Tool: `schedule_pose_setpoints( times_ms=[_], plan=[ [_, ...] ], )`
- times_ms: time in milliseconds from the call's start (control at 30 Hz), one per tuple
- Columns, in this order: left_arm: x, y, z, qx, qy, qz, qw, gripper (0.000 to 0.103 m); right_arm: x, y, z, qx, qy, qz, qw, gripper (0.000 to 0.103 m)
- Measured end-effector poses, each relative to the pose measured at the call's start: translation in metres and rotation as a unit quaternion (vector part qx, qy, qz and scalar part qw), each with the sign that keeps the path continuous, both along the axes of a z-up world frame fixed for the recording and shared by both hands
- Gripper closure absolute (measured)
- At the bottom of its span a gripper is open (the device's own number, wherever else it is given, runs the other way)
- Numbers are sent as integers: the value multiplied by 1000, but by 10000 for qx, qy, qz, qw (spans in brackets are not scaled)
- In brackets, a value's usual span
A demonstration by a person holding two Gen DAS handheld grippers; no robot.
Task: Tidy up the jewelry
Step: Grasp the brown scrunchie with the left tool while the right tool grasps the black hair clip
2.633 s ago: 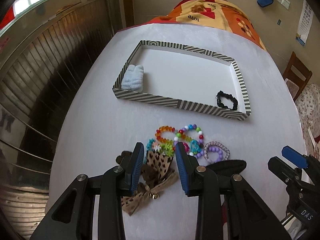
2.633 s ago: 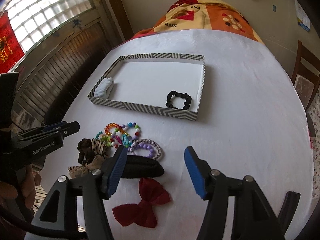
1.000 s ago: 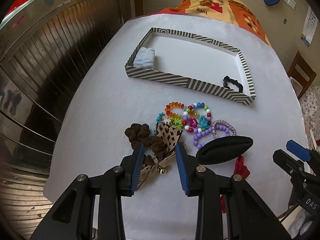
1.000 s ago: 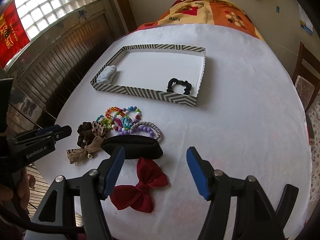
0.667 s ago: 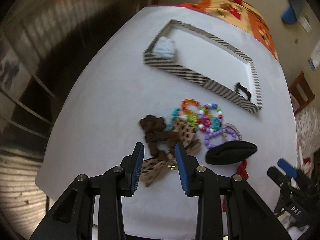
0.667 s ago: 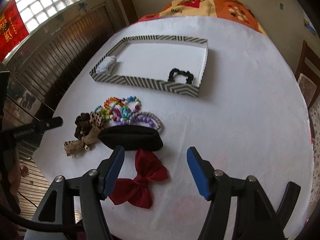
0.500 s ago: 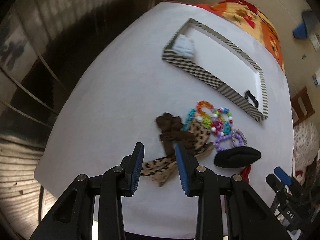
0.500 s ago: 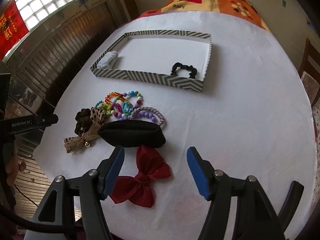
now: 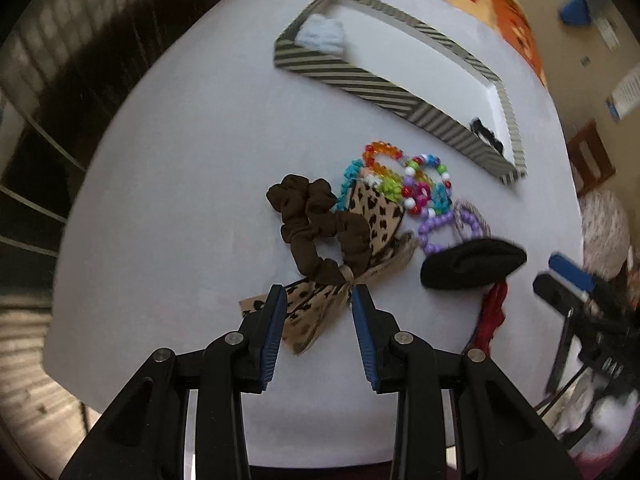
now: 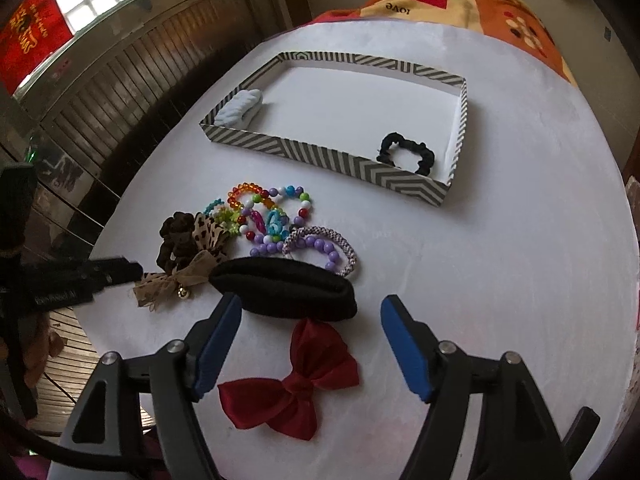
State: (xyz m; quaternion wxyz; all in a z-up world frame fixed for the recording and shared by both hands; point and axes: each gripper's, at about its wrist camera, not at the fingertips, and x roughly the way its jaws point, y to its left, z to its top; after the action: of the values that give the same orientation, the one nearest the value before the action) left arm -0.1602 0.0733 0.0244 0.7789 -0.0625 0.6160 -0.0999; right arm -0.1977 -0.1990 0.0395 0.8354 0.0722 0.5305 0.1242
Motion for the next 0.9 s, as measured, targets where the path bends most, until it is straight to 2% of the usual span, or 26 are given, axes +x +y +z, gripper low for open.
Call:
schedule_pose_setpoints(
  times_ms=[200, 267, 400, 567, 700, 767, 833, 900],
  plan=[
    [25, 11, -3, -181, 9, 735, 9971, 85, 7, 9, 2, 41, -98, 217, 9997, 27],
    [33, 11, -3, -193, -37, 852, 9962, 81, 10, 15, 2, 13, -125, 375, 9992, 27],
    [44, 4, -12, -190, 82, 814, 9965, 79, 14, 30, -1, -227, -205, 870, 9957, 26],
    [52, -4, -26, -96, 292, 733, 9968, 79, 17, 49, -10, -668, -246, 1687, 9831, 25],
    [56, -7, -29, 35, 320, 637, 9974, 79, 24, 56, -25, -1086, -106, 1967, 9744, 25],
    [56, -7, -29, 44, 320, 620, 9975, 79, 26, 55, -29, -1070, -59, 1961, 9747, 26],
    [55, -8, -28, 96, 280, 551, 9980, 79, 27, 51, -31, -837, -49, 1941, 9774, 37],
    [54, -7, -29, 94, 249, 484, 9985, 92, 25, 48, -34, -719, -56, 1884, 9795, 61]
  ],
)
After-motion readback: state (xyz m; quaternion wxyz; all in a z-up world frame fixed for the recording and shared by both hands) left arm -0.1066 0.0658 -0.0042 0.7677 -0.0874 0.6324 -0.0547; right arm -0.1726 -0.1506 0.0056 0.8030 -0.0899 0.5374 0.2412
